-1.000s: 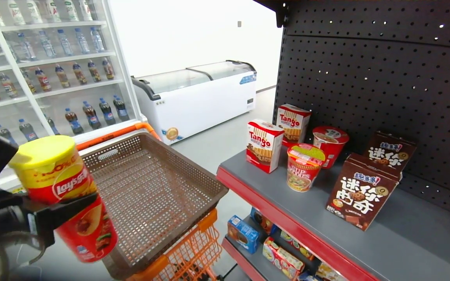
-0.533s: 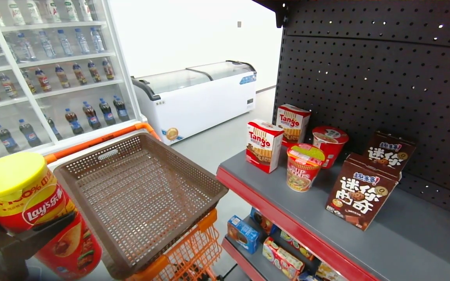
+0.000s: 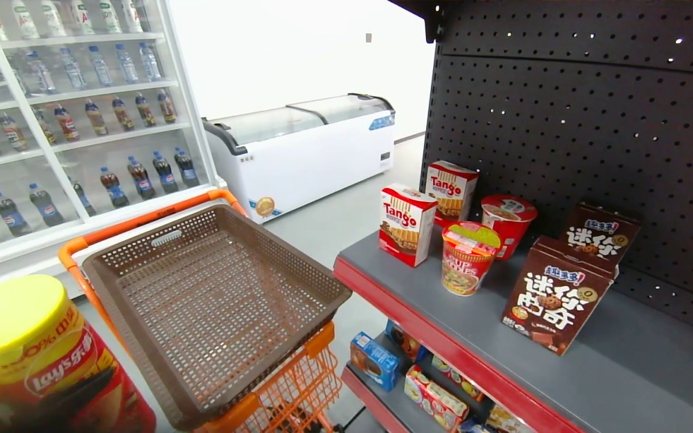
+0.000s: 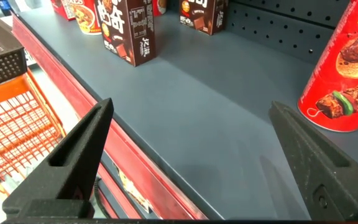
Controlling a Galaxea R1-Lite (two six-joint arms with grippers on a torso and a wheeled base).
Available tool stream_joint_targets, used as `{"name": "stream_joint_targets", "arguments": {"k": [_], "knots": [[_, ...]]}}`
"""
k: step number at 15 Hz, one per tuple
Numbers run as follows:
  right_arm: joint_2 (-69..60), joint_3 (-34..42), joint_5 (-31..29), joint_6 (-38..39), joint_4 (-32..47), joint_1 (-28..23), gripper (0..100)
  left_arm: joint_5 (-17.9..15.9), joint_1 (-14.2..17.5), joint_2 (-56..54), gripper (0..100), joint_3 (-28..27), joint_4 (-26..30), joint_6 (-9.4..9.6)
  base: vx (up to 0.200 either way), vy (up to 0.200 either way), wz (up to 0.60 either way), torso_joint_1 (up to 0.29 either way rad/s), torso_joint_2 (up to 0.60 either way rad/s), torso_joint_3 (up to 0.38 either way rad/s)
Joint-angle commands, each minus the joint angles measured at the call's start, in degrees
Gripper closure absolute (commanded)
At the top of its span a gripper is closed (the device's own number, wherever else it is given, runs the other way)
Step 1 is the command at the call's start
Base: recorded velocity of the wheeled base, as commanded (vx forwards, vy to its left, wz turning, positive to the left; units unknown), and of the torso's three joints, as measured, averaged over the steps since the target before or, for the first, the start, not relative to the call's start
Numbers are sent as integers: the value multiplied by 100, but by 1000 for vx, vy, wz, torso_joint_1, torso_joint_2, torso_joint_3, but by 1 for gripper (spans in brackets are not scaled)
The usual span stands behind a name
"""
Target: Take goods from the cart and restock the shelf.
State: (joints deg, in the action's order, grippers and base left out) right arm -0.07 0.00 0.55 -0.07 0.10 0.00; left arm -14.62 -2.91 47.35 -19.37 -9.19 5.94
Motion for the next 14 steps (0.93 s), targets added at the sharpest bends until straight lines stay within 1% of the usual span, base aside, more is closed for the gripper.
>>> {"name": "stream_joint_targets", "arguments": {"k": [1,3,4,6,7,9,10,14], "knots": [[7,0,-2,-1,-1,0,0,-279,-78,-428,100,346,5,4,0,0,0,0,0,0],[7,0,7,-1,-1,0,0,-428,-192,-428,100,329,5,-5,0,0,0,0,0,0],[7,0,7,-1,-1,0,0,-437,-201,-428,100,311,5,-5,0,0,0,0,0,0],[7,0,7,-1,-1,0,0,-604,-210,-419,100,285,5,-22,0,0,-600,5,0,2],[7,0,7,-1,-1,0,0,-621,-227,-411,100,302,5,-22,0,0,-600,-2,-2,7],[7,0,7,-1,-1,0,0,-595,-412,-411,100,311,5,-31,0,0,-600,7,-2,2],[7,0,7,-1,-1,0,0,-586,-447,-402,100,302,5,-31,0,0,-600,17,-2,-2],[7,0,7,-1,-1,0,0,-604,-456,-402,100,337,5,-31,0,0,-600,0,5,4]]}}
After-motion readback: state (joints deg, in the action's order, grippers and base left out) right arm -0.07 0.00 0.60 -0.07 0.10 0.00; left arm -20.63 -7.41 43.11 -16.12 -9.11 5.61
